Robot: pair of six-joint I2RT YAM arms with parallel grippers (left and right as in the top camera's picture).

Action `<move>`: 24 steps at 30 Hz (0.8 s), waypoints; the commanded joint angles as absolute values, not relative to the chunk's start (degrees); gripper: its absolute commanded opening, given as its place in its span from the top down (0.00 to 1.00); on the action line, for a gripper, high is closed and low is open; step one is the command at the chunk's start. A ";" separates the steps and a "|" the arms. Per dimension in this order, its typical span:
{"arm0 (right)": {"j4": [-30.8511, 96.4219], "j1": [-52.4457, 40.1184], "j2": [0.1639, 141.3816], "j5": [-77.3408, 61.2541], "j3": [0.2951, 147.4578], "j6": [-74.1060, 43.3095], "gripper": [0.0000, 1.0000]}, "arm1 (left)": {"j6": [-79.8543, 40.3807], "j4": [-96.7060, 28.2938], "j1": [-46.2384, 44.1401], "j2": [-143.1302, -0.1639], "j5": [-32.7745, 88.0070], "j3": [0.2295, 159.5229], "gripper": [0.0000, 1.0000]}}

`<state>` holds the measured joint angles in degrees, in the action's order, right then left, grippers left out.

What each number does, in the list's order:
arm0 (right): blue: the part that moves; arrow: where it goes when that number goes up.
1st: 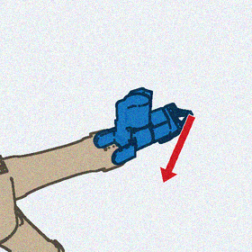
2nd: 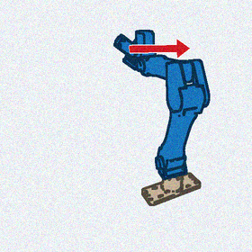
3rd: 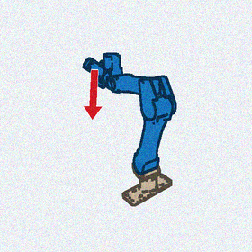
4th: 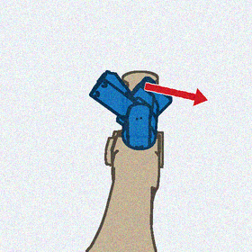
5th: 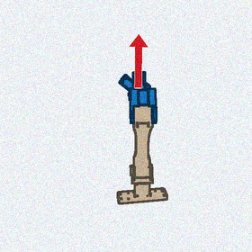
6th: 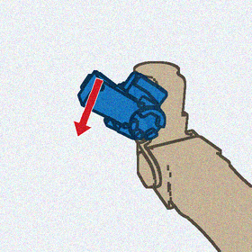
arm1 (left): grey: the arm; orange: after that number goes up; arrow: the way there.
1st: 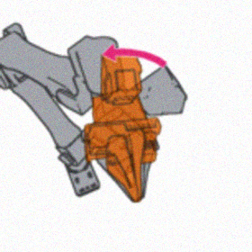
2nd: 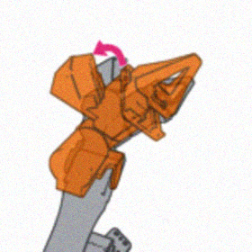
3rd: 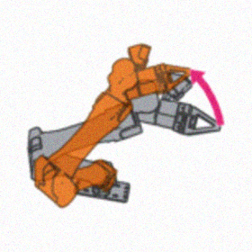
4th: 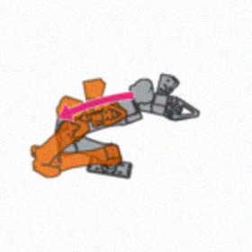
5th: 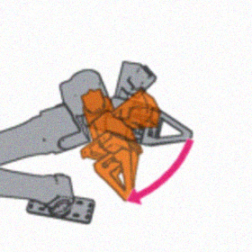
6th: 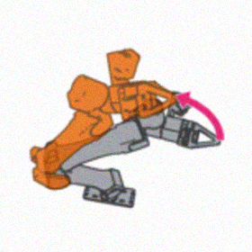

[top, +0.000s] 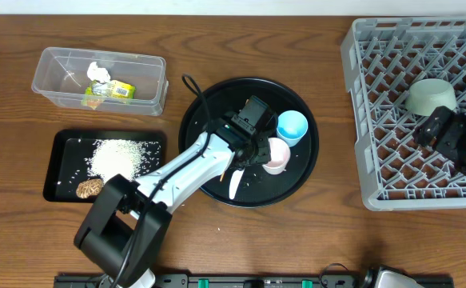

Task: Sort waste into correct bins and load items into the dishwasher rack
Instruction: 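Lower the left gripper and grasp the pink cup, then lift the pink cup up toward the approaching right gripper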

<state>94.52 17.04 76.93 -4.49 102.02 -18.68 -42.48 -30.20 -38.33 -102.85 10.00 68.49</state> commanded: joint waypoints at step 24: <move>95.74 17.19 76.90 -44.80 99.13 0.97 0.01 | -47.64 -35.38 -33.63 -73.73 28.91 71.24 0.94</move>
